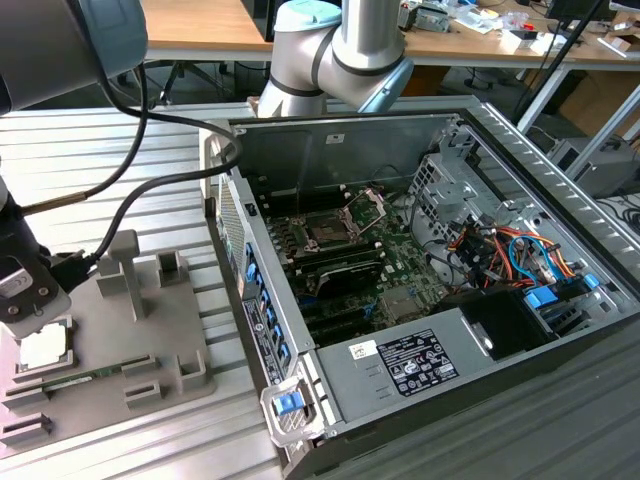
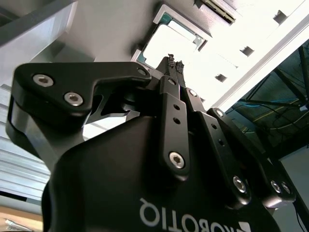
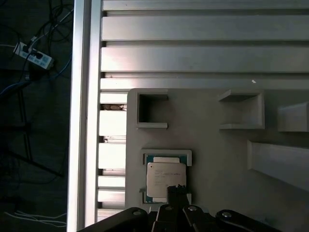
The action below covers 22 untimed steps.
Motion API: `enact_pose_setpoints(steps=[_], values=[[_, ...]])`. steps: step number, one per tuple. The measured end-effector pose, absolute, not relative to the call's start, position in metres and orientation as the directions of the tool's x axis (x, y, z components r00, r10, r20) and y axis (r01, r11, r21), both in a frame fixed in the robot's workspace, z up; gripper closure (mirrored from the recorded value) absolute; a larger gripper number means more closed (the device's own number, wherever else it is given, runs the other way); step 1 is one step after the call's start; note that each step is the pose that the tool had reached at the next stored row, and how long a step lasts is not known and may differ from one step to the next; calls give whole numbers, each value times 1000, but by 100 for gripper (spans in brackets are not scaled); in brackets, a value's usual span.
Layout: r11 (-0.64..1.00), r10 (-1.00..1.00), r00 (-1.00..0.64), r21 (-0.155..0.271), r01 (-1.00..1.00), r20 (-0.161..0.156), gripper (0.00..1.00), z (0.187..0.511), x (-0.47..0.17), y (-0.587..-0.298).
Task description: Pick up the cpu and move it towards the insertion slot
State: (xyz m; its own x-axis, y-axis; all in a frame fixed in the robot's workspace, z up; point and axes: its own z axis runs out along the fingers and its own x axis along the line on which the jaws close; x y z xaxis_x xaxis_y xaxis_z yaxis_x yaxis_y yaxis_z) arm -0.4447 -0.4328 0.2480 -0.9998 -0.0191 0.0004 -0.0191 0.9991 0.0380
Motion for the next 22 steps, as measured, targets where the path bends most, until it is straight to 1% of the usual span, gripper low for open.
enact_pose_setpoints(steps=[22], values=[[999, -19, -1000, 38, -19, 0, 89, 240, -445, -438]])
